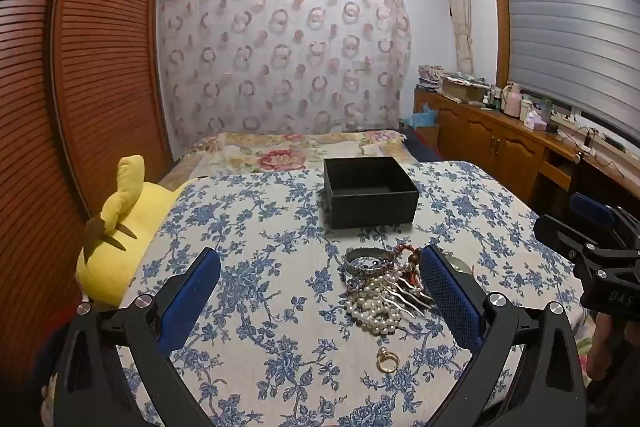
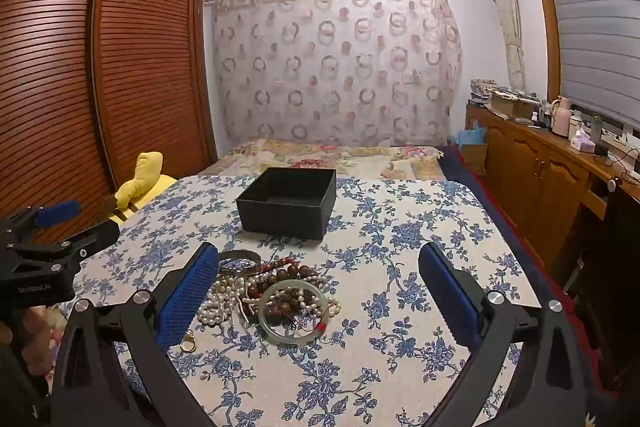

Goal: Organize jewelry

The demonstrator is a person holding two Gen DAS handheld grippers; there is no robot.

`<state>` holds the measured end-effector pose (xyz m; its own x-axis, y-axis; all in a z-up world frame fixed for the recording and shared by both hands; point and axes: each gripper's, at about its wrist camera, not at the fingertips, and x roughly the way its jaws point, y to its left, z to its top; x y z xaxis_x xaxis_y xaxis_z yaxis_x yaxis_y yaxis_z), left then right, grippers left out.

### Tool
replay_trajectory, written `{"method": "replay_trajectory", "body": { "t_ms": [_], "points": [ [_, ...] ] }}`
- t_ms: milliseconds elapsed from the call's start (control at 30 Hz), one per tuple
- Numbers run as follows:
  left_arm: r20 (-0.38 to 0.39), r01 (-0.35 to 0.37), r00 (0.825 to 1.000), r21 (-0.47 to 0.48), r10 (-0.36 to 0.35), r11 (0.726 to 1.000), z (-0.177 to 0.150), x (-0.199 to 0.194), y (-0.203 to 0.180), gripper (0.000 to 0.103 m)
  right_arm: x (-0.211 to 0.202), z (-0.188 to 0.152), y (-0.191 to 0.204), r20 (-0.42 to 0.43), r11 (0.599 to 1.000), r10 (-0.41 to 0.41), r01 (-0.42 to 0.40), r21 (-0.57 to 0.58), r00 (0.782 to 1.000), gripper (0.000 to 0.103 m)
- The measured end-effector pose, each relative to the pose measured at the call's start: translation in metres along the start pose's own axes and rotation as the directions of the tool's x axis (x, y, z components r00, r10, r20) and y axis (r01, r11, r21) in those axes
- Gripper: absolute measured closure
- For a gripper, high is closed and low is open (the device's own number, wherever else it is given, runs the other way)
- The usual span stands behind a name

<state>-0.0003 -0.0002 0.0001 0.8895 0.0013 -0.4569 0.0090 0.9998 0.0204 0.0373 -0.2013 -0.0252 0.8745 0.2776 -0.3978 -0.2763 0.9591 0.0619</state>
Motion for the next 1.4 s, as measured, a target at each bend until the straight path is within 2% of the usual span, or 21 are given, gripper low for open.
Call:
{"method": "replay_trajectory", "body": {
  "t_ms": [1400],
  "points": [
    [0.004, 0.006, 1.0, -0.009, -0.006, 1.0, 0.0006, 0.0002, -0.0005, 0.006, 0.0017, -0.0013, 0.0007, -0.009, 1.0, 0.001, -0.001, -0.001, 1.0, 0.002]
  ]
}}
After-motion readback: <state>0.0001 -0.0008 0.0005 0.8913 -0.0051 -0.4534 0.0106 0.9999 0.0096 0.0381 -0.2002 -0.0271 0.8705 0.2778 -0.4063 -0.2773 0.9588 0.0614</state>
